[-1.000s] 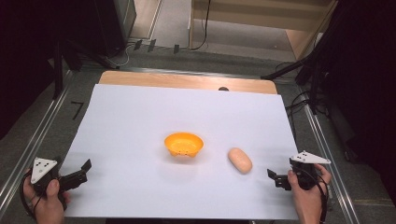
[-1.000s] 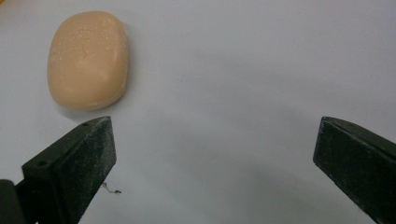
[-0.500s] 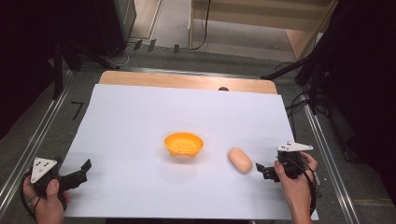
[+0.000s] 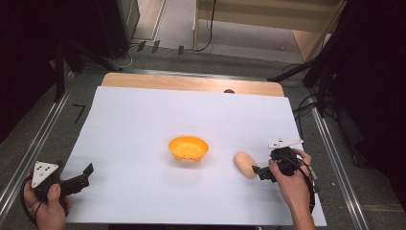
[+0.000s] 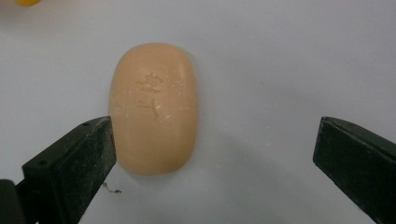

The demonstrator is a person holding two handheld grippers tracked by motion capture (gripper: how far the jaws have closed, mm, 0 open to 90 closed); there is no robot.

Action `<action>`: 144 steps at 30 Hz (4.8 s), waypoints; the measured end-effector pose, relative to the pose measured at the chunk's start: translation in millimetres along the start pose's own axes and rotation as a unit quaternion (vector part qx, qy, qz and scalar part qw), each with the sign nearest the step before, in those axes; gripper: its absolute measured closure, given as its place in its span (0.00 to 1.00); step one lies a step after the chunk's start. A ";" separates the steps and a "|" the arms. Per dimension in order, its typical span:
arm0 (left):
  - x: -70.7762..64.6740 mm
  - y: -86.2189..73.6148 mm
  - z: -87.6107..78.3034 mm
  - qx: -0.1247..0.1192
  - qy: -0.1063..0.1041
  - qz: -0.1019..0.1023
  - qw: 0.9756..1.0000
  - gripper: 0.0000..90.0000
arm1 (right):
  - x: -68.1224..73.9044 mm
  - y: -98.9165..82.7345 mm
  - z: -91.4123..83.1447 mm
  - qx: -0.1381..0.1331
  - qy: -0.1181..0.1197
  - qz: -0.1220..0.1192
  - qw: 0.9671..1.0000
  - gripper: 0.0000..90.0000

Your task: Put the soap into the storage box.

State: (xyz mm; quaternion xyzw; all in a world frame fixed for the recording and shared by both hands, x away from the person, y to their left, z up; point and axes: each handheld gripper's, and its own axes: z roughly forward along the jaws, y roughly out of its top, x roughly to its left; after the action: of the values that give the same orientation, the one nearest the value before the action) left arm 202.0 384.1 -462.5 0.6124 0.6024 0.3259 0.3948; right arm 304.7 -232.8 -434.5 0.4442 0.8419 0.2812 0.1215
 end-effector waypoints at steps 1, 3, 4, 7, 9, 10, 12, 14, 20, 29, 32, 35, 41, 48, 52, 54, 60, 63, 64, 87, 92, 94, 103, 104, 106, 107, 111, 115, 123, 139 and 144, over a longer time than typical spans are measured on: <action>0.0 0.0 0.1 0.000 0.000 0.000 1.000 0.00 | 1.3 1.6 1.1 0.005 0.001 -0.002 1.000 0.00; 0.2 0.1 0.0 0.000 0.001 -0.002 1.000 0.00 | 3.8 4.4 3.5 0.012 0.003 -0.003 1.000 0.02; 0.3 0.1 0.1 0.001 0.001 -0.002 1.000 0.00 | 4.9 5.7 4.7 0.015 0.004 -0.003 1.000 0.02; 0.4 0.3 0.4 0.003 0.000 -0.002 1.000 0.00 | 8.0 8.8 9.3 0.027 0.012 -0.002 1.000 0.02; 0.3 0.2 0.4 0.002 0.000 -0.002 1.000 0.00 | 10.5 11.2 12.7 0.038 0.015 -0.002 0.999 0.03; 0.3 0.2 0.3 0.002 0.001 -0.002 1.000 0.00 | 11.7 12.5 14.4 0.042 0.015 -0.004 0.999 0.03; 0.3 0.2 0.4 0.002 0.001 -0.002 1.000 0.00 | 14.6 15.2 16.5 0.048 0.013 -0.003 0.999 0.06; 0.0 0.2 0.6 0.002 0.002 -0.002 1.000 0.00 | 17.4 17.9 19.2 0.054 0.011 -0.002 0.998 0.09; 0.0 0.2 0.6 0.003 0.003 -0.001 1.000 0.00 | 25.5 24.0 31.0 0.078 0.000 0.003 0.997 0.15; -0.1 0.3 0.7 0.004 0.002 0.000 1.000 0.00 | 33.9 25.6 44.4 0.098 0.004 0.001 0.995 0.36; 0.0 0.3 0.6 0.004 0.002 -0.001 1.000 0.00 | 35.5 27.1 47.6 0.110 0.000 0.002 0.994 0.37; -0.2 0.3 0.6 0.005 0.003 0.001 1.000 0.00 | 35.5 27.9 48.1 0.114 0.000 0.002 0.993 0.37; -0.1 0.2 0.4 0.004 0.003 0.001 1.000 0.00 | 34.9 27.5 48.4 0.114 0.002 0.010 0.993 0.37; 0.0 0.3 0.7 0.004 0.002 0.000 1.000 0.00 | 31.5 26.8 47.2 0.113 0.014 -0.011 0.993 0.37; -0.1 0.4 0.6 0.005 0.003 0.000 1.000 0.00 | 25.4 26.1 44.5 0.105 0.034 -0.009 0.994 0.37; 0.0 0.3 0.6 0.005 0.002 0.000 1.000 0.00 | 23.5 26.5 41.3 0.100 0.028 -0.014 0.995 0.37; -0.2 0.3 0.7 0.005 0.003 0.002 1.000 0.00 | 21.9 32.8 26.3 0.085 0.035 -0.042 0.995 0.37; -0.3 0.2 0.6 0.004 0.003 0.001 1.000 0.00 | 22.6 38.8 20.5 0.082 0.035 -0.066 0.994 0.37; -0.2 0.2 0.6 0.004 0.003 0.001 1.000 0.00 | 23.1 40.9 18.6 0.081 0.035 -0.069 0.994 0.37; 0.2 0.3 0.7 0.004 0.001 -0.001 1.000 0.00 | 49.2 97.9 15.7 0.053 0.059 -0.183 0.980 0.37; 0.3 0.3 0.6 0.005 0.000 -0.001 1.000 0.00 | 55.9 108.4 18.6 0.044 0.071 -0.201 0.976 0.37; 0.3 0.3 0.7 0.004 0.000 -0.001 1.000 0.00 | 59.1 112.0 19.8 0.044 0.074 -0.205 0.975 0.37; 0.4 0.4 0.8 0.004 -0.001 -0.002 1.000 0.00 | 74.4 127.9 25.2 0.042 0.090 -0.233 0.967 0.37; 0.4 0.4 0.9 0.004 -0.001 -0.002 1.000 0.00 | 75.7 130.0 25.8 0.040 0.094 -0.240 0.965 0.37; 0.4 0.4 0.9 0.005 -0.001 -0.002 1.000 0.00 | 79.5 133.7 26.5 0.040 0.096 -0.246 0.964 0.37; 0.3 0.5 0.9 0.006 -0.001 -0.002 1.000 0.00 | 81.5 135.3 27.0 0.039 0.097 -0.249 0.963 0.37; 0.4 0.5 1.0 0.006 -0.001 -0.001 1.000 0.00 | 87.5 142.2 31.1 0.036 0.107 -0.264 0.958 0.37; 0.4 0.6 0.9 0.007 -0.002 -0.002 1.000 0.00 | 94.3 148.2 37.5 0.038 0.113 -0.274 0.954 0.37; 0.4 0.6 1.1 0.007 -0.002 -0.001 1.000 0.00 | 109.1 157.7 51.4 0.045 0.127 -0.298 0.945 0.37; 1.0 0.9 1.6 0.009 -0.006 -0.003 1.000 0.00 | 128.4 173.1 71.9 0.060 0.153 -0.337 0.927 0.37; 1.0 1.0 1.6 0.010 -0.006 -0.003 1.000 0.00 | 131.5 174.8 77.7 0.068 0.158 -0.342 0.924 0.37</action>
State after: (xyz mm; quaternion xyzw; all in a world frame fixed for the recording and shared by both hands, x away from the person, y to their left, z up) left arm 204.0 385.0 -462.5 0.6162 0.6055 0.3148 0.3931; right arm 383.0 -18.8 -390.0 0.0860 0.9681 0.2309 0.0449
